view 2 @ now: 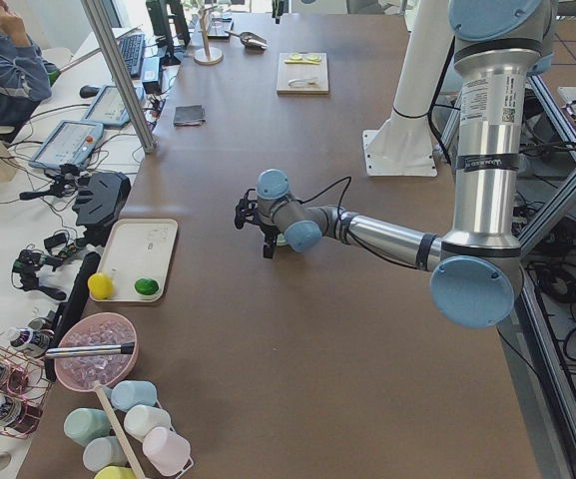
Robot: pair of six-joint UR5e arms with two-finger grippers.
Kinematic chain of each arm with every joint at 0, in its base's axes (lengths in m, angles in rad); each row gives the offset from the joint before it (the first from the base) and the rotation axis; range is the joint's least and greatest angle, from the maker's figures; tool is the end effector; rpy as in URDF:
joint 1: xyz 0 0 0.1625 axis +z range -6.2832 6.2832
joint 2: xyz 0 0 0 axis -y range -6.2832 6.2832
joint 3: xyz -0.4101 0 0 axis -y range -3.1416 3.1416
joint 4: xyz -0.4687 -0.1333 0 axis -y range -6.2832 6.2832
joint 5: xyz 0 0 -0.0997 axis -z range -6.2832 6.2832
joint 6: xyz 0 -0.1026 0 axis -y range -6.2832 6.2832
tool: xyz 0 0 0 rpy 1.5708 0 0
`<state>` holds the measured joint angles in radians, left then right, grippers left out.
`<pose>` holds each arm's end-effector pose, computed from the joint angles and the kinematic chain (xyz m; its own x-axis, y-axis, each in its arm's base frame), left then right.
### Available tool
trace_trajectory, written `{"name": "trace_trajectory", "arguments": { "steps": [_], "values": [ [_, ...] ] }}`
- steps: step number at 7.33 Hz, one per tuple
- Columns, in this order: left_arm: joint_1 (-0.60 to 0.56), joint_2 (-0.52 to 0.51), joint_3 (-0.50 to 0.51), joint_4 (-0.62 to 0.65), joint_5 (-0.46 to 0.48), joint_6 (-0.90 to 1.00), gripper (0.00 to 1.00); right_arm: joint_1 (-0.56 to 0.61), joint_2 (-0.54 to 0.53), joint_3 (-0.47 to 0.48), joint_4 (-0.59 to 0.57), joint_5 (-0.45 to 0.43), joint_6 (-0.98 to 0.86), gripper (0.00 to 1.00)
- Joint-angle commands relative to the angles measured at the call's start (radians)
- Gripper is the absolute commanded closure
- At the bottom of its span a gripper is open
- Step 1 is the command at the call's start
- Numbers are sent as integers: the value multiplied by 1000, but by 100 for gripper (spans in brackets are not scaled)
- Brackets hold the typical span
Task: Place spoon in bowl
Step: 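Reach the left gripper to the pale green bowl rim and grasp it, then slide the bowl centreward with the left gripper while the right reaches the spoon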
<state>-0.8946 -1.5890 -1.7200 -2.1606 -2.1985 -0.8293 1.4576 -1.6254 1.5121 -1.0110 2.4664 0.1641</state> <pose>0.3180 -0.5130 0.4863 0.5913 0.1366 -0.7948 -0.0278 0.9884 0.1492 -0.0105 -0.5634 0.6398 0.5918 -0.2537 0.7651 0.0053 0.9504 0.3110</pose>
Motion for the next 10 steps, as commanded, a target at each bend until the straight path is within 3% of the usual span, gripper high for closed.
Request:
{"name": "trace_trajectory", "arguments": {
  "steps": [1,2,3,5,7,8,10],
  "values": [
    [31,-19,25,-1,6,-5,25,-6,-1,0,0,0,2,0],
    [31,-17,25,-1,6,-5,57,-8,-1,0,0,0,8,0],
    [31,-17,23,-1,5,-8,100,-11,-1,0,0,0,12,0],
    [31,-19,13,-1,3,-10,100,-28,2,14,0,-1,40,0],
    [32,-22,-38,2,-7,-40,100,-90,4,101,-1,-6,214,0],
    [32,-91,-44,11,-7,-151,100,-139,4,155,-1,-18,317,0],
    [159,-252,-30,71,23,-346,100,-295,9,274,-3,-120,540,0]
  ]
}}
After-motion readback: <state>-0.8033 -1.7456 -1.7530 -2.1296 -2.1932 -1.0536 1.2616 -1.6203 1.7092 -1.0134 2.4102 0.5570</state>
